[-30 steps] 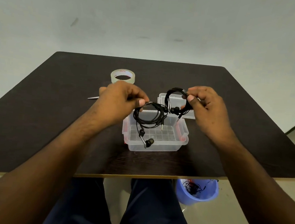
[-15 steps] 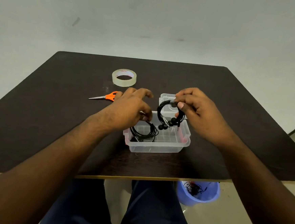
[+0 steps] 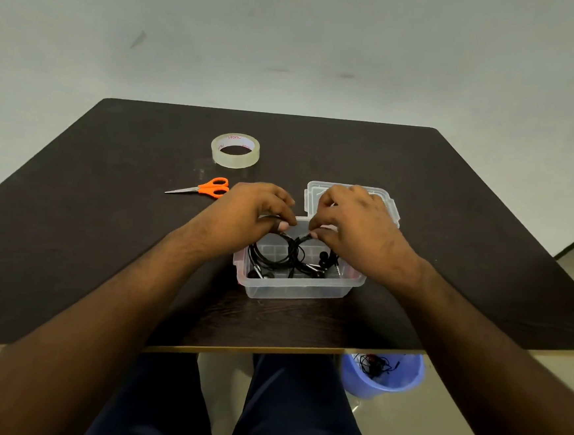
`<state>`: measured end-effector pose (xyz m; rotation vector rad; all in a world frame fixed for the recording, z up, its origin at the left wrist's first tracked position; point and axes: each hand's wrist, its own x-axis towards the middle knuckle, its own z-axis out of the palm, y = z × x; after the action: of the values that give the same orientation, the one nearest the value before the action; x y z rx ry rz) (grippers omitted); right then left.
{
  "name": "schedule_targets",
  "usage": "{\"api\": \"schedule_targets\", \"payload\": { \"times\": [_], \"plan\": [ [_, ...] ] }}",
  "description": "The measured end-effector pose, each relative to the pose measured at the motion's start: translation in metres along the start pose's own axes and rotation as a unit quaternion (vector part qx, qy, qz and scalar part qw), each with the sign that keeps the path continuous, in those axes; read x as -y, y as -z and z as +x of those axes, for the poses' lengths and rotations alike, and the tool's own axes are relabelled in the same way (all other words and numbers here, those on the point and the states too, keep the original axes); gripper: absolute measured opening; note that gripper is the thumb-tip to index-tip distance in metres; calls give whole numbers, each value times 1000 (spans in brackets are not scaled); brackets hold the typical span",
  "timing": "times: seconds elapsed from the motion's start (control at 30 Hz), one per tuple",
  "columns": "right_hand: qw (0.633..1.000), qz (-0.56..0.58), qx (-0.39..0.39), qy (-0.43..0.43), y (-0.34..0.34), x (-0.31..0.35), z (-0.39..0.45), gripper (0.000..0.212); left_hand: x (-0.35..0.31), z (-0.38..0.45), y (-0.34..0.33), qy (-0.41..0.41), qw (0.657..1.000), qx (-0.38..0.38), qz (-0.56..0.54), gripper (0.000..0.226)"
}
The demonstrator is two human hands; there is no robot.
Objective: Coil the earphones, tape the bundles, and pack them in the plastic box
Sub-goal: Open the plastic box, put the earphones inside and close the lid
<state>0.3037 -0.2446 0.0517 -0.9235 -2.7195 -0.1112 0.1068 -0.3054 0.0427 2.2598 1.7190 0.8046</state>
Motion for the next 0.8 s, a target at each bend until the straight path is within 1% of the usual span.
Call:
{"api": "schedule_targets", "payload": {
  "times": [0.13, 0.2, 0.23, 0.33, 0.37, 0.43, 0.47, 0.53, 0.6, 0.67, 0.73, 0.8],
  "plan": [
    [986, 138, -91, -24, 1, -23, 2, 13, 3, -2, -2, 39, 985, -74, -149, 13],
    [980, 162, -107, -48, -1, -44, 2, 12, 6, -1, -3, 62, 973, -93, -203, 13],
    [982, 156, -91, -61, -5, -55, 2, 14, 8, -1, -5, 79, 962, -107, -237, 13],
    [985, 142, 27, -94, -22, -79, -4, 25, 14, -6, -11, 124, 928, -156, -314, 13],
    [983, 151, 39, -95, -27, -81, -7, 27, 16, -8, -13, 135, 921, -168, -323, 13],
    [984, 158, 14, -85, -35, -83, -9, 24, 18, -10, -14, 150, 911, -187, -336, 14],
    [987, 143, 0, -78, -36, -83, -8, 21, 20, -10, -14, 156, 905, -198, -341, 14],
    [993, 96, -41, -56, -33, -80, -4, 17, 23, -10, -13, 166, 898, -224, -341, 13],
    [989, 76, -125, -25, -23, -76, 1, 20, 23, -11, -11, 163, 896, -250, -328, 15],
    [970, 87, -228, -2, -5, -67, 7, 26, 20, -12, -6, 148, 896, -267, -322, 20],
    [943, 97, -317, 38, 16, -53, 13, 27, 14, -13, 3, 128, 897, -280, -317, 27],
    [922, 64, -372, 89, 35, -38, 20, 24, 6, -17, 13, 101, 898, -308, -299, 29]
  ]
}}
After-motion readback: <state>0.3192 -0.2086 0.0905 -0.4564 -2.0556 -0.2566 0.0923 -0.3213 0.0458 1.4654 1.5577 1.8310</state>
